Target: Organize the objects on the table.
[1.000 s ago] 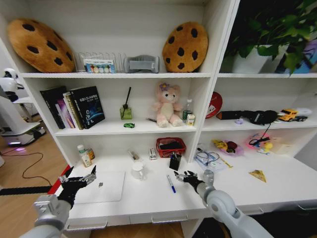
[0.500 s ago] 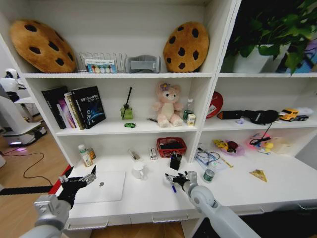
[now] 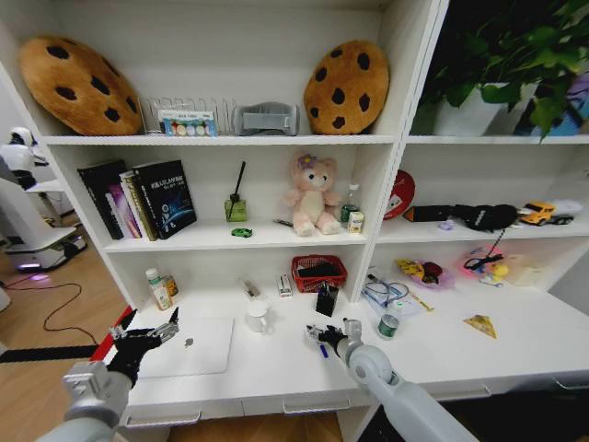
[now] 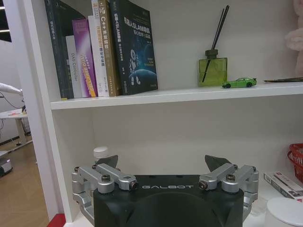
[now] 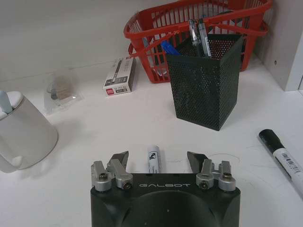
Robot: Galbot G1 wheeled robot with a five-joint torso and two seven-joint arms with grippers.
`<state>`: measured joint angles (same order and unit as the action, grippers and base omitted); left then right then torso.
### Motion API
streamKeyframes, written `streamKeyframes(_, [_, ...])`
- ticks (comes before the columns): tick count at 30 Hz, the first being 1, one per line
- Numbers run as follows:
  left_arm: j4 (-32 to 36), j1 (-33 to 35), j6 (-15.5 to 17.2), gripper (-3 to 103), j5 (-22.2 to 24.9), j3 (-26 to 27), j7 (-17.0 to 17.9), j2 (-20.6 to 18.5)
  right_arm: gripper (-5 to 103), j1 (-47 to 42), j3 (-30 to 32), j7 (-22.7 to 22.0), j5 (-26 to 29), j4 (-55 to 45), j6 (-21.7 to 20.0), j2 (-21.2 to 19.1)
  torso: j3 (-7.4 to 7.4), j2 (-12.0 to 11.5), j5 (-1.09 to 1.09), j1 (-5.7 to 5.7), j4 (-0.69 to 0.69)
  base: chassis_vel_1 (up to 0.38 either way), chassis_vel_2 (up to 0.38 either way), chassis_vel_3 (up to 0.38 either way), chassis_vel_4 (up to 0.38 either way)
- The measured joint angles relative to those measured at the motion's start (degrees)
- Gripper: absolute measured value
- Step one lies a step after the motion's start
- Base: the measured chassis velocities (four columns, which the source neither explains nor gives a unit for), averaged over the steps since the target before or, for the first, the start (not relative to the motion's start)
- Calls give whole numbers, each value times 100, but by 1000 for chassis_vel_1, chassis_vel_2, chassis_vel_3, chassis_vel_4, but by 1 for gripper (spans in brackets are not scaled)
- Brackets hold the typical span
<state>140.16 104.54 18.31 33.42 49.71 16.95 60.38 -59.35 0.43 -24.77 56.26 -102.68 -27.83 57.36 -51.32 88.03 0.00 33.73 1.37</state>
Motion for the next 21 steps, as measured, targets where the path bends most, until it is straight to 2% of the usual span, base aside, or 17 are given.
streamKeyframes(1, [0,0,0,100,0,0,0,0,65,18,-8,0,7,50,0,1,0,0,0,0,0,0,0,0,0])
streamKeyframes(2, [0,0,0,100,0,0,0,0,65,18,-8,0,7,50,0,1,0,0,0,0,0,0,0,0,0])
streamKeyframes(4, [0,0,0,100,0,0,0,0,54,63,-45,4,36,145,-1,13,0,0,0,0,0,0,0,0,0])
streamKeyframes(5, [0,0,0,100,0,0,0,0,54,63,-45,4,36,145,-1,13,0,0,0,0,0,0,0,0,0])
streamKeyframes(7, [0,0,0,100,0,0,0,0,43,110,-95,1,84,198,-1,23,0,0,0,0,0,0,0,0,0])
streamKeyframes(8, [0,0,0,100,0,0,0,0,43,129,-108,2,102,214,-1,23,0,0,0,0,0,0,0,0,0])
streamKeyframes(9, [0,0,0,100,0,0,0,0,37,150,-120,4,125,231,-2,25,0,0,0,0,0,0,0,0,0])
streamKeyframes(10, [0,0,0,100,0,0,0,0,37,150,-120,4,125,231,-2,25,0,0,0,0,0,0,0,0,0])
streamKeyframes(12, [0,0,0,100,0,0,0,0,26,201,-153,0,186,260,-15,36,0,0,0,0,0,0,0,0,0])
streamKeyframes(13, [0,0,0,100,0,0,0,0,26,201,-153,0,186,260,-15,36,0,0,0,0,0,0,0,0,0])
streamKeyframes(16, [0,0,0,100,0,0,0,0,11,278,-225,-10,239,323,-14,26,0,0,0,0,0,0,0,0,0])
streamKeyframes(21, [0,0,0,100,0,0,0,0,10,329,-260,-54,285,363,-13,35,0,0,0,0,0,0,0,0,0])
